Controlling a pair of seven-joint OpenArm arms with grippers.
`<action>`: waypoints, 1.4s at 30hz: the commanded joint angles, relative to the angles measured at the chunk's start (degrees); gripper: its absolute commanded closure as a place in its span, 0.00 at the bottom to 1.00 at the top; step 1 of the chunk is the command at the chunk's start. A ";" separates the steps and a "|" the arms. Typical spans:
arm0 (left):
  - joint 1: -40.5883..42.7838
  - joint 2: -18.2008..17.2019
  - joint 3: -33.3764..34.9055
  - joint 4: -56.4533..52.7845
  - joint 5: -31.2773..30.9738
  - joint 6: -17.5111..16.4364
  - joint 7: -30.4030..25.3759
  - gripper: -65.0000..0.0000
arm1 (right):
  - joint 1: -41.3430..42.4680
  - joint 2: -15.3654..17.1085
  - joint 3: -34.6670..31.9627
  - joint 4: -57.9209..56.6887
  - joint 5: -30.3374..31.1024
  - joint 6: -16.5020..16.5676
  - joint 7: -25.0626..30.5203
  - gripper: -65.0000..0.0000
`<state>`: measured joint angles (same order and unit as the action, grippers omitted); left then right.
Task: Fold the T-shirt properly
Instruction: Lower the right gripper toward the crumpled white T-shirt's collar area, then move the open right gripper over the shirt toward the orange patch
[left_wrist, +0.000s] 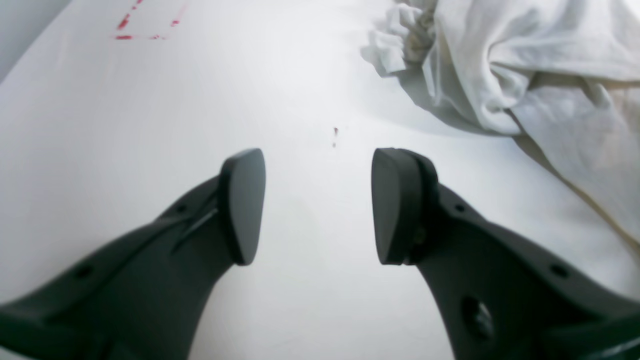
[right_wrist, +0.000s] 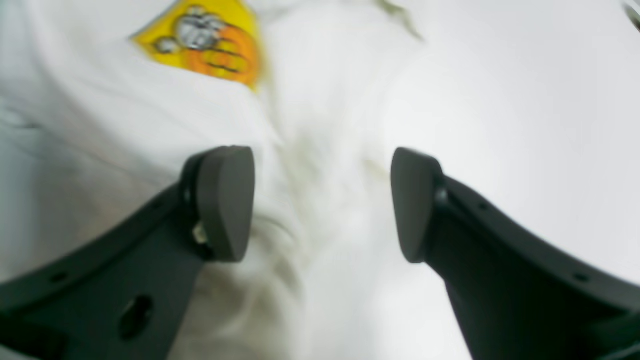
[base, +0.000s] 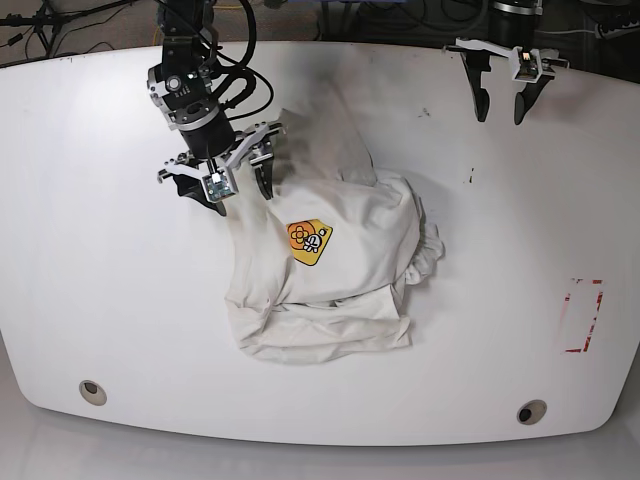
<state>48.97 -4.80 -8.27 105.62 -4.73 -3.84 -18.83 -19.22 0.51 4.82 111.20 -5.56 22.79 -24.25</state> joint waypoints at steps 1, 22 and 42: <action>0.65 -0.24 0.10 0.89 -0.02 0.27 -1.36 0.52 | 0.96 0.16 -0.21 0.94 0.69 -0.36 1.20 0.36; 0.20 -0.21 -1.35 1.13 -0.39 -0.02 -1.22 0.51 | 2.80 1.12 0.59 -4.23 0.62 -0.17 1.03 0.37; -0.28 -0.15 -2.56 1.20 -0.24 0.07 -1.21 0.50 | 4.10 2.19 0.34 -3.74 0.68 -0.12 -1.25 0.37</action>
<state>48.10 -4.64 -10.61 105.65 -4.75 -4.03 -18.46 -16.01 2.37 5.15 106.65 -5.34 22.92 -26.65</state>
